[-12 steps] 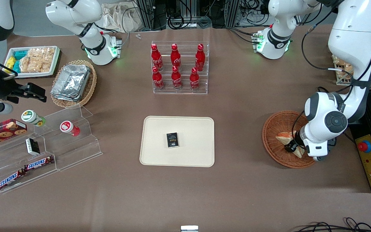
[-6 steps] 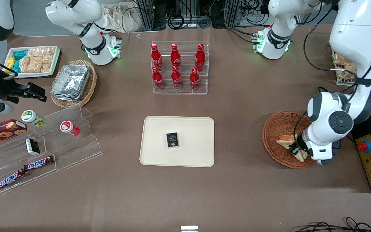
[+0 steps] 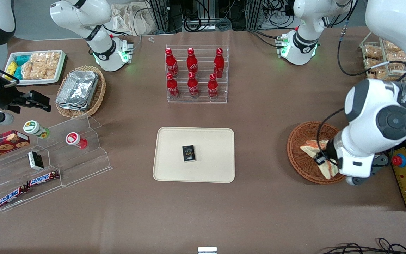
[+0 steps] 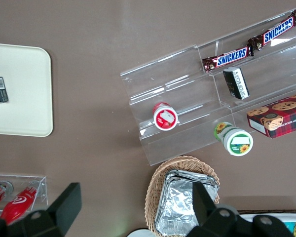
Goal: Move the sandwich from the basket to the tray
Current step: 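Carry the sandwich with the left gripper over the cream tray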
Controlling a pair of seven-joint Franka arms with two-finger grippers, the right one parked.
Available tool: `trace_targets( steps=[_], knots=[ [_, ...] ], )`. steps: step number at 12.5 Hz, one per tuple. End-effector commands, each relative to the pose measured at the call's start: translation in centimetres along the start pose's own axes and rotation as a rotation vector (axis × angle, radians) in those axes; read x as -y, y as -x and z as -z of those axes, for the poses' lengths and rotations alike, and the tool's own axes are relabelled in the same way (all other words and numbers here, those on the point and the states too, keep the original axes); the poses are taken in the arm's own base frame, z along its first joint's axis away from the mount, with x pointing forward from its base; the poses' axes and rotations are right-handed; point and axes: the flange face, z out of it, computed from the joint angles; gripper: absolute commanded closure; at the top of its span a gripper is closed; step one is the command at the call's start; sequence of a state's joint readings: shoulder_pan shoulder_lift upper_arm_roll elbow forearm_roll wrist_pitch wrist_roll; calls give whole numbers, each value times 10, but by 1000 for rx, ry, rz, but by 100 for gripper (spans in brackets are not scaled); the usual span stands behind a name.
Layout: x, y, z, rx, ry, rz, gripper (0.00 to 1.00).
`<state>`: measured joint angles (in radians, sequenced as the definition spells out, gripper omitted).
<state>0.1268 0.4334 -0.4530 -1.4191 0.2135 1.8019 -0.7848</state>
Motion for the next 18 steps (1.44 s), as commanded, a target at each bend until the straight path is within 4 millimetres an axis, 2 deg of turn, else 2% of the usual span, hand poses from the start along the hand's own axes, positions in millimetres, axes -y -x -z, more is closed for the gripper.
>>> trace_targets(
  steps=[1,2,4,7,10,12,13,15,16,17,18],
  knots=[
    [-71,49,-8,57,55,-218,100],
    [-101,69,-8,52,73,-264,100],
    [-132,86,-27,85,88,-276,100],
    [-178,109,-81,104,149,-329,100],
    [-220,129,-123,84,230,-373,100],
    [-236,150,-171,46,140,-448,100],
    [-238,156,-187,55,122,-462,100],
    [-242,164,-215,91,109,-467,100],
    [-249,173,-221,93,110,-482,100],
    [-245,167,-234,99,95,-472,100],
    [-245,167,-237,96,92,-466,72]
  ],
)
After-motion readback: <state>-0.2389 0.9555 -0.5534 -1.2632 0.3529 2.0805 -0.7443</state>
